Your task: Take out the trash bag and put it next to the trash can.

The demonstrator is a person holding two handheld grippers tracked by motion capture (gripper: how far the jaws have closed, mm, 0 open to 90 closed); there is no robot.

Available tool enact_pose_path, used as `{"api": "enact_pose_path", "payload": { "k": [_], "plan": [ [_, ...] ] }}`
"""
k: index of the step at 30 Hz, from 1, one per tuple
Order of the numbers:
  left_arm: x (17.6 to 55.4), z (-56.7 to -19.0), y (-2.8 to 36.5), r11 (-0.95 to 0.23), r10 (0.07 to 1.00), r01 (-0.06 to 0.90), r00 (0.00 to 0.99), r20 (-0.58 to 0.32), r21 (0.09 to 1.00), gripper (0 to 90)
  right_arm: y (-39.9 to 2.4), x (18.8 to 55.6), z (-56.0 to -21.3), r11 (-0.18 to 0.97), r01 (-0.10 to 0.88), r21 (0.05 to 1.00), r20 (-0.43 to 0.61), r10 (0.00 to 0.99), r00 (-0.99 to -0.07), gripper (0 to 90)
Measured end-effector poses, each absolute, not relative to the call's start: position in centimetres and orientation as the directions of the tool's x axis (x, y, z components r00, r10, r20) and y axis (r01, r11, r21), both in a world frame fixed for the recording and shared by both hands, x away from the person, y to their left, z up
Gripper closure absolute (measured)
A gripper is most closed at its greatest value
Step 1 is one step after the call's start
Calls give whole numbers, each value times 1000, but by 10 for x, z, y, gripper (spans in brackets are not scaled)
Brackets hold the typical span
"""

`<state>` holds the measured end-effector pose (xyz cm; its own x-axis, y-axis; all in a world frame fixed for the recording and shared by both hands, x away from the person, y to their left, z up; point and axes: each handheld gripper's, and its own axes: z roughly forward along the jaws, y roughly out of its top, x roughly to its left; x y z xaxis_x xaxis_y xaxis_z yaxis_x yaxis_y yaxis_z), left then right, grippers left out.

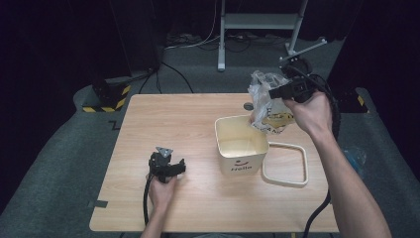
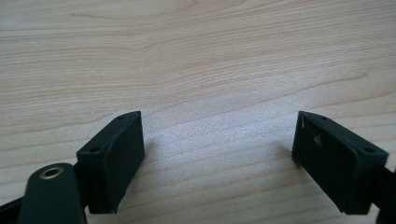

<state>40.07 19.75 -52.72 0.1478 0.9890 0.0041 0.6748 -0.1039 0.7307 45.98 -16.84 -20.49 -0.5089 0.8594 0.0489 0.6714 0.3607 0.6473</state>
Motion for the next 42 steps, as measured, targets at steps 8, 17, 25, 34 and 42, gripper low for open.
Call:
{"api": "enact_pose_path", "payload": {
  "k": [8, 17, 25, 34, 42],
  "plan": [
    [401, -527, 197, -104, 989, 675, 148, 4, 730, 169, -192, 465, -209, 318, 700, 639, 67, 884, -463, 900],
    [401, -527, 198, -104, 989, 677, 148, 4, 729, 169, -200, 469, -218, 316, 718, 621, 46, 899, -436, 900],
    [401, -527, 197, -105, 989, 677, 148, 4, 729, 169, -212, 471, -229, 304, 726, 617, 50, 905, -422, 900],
    [401, -527, 197, -102, 989, 674, 147, 2, 731, 170, -222, 472, -234, 286, 728, 623, 61, 910, -409, 900],
    [401, -527, 197, -103, 989, 675, 147, 3, 731, 170, -231, 472, -237, 270, 731, 627, 68, 915, -397, 900]
  ]
}}
